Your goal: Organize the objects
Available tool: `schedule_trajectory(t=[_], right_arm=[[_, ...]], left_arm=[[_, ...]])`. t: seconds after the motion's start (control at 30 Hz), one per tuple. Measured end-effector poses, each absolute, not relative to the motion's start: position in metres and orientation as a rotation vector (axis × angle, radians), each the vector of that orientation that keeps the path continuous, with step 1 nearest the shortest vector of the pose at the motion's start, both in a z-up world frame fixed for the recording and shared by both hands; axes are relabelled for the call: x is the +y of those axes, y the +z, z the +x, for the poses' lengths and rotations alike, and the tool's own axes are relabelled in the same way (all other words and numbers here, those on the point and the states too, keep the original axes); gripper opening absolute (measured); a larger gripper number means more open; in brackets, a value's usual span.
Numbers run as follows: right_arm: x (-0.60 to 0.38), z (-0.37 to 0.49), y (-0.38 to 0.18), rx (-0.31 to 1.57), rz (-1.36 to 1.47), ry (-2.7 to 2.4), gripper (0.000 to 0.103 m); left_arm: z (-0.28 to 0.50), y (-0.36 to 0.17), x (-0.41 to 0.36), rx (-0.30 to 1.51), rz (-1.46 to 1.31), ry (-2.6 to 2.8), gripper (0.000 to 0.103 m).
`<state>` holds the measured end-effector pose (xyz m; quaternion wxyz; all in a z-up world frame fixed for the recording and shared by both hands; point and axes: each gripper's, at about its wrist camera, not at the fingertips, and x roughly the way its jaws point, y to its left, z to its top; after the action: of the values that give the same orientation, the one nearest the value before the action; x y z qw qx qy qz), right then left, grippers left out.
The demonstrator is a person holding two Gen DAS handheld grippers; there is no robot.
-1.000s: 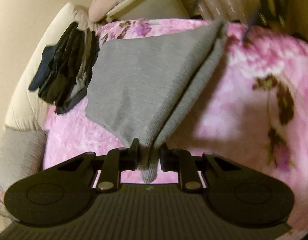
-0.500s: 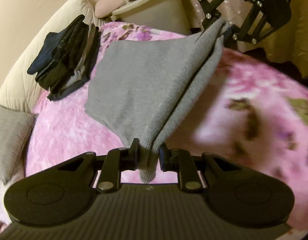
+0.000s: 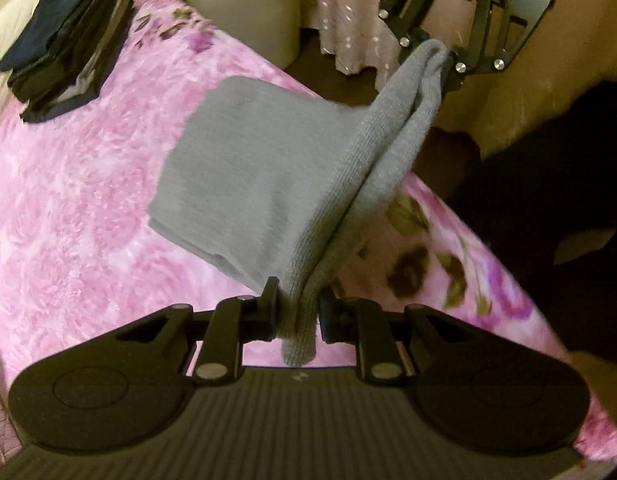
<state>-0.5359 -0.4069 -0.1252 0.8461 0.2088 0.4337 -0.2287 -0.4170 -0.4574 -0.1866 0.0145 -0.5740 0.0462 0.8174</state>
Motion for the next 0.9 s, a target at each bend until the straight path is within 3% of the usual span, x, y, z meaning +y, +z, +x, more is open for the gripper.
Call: schedule_trajectory(t=[0.23,0.47,0.7,0.9], right_arm=[[-0.525,-0.604,-0.131,0.779,0.727,-0.480,0.016],[-0.603,-0.664,-0.212,0.627,1.085,-0.508,0.017],[-0.623,-0.702,-0.252,0.446,1.309,-0.589,0.017],[-0.604,-0.713,-0.234,0.377,1.358,-0.739,0.019]], left_arm=[[-0.488,-0.187,-0.560,-0.039,-1.831,2.505,0.017],[-0.531,-0.256,-0.631,-0.310,-1.917,2.423,0.022],[-0.540,-0.292,-0.664,-0.489,-1.929,2.425,0.022],[-0.537,-0.298,-0.669,-0.580,-1.919,2.482,0.022]])
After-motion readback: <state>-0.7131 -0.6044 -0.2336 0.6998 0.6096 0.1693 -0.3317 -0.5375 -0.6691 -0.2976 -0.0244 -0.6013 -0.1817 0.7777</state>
